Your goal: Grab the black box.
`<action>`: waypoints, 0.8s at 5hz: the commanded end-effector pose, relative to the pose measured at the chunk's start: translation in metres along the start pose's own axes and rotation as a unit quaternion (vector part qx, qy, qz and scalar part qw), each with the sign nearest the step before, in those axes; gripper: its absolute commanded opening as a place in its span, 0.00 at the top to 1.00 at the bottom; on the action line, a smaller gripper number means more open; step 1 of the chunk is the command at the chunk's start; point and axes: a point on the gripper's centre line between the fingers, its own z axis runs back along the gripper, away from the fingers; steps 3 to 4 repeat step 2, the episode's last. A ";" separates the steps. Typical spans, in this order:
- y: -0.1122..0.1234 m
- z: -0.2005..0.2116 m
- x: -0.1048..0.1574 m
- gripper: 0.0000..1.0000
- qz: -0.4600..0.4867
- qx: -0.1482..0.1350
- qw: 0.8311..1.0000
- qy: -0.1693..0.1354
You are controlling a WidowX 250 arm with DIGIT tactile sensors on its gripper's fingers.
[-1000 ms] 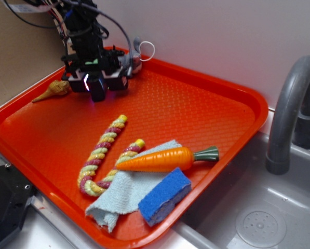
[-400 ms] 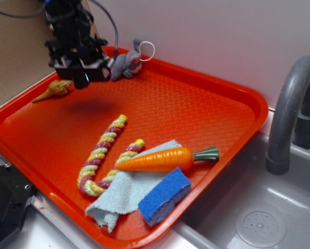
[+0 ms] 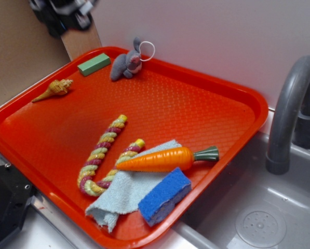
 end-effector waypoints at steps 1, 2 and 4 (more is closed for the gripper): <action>0.014 0.048 0.003 1.00 -0.015 -0.015 1.000 -0.007; 0.017 0.043 0.003 1.00 -0.010 -0.008 1.000 -0.007; 0.017 0.043 0.003 1.00 -0.010 -0.008 1.000 -0.007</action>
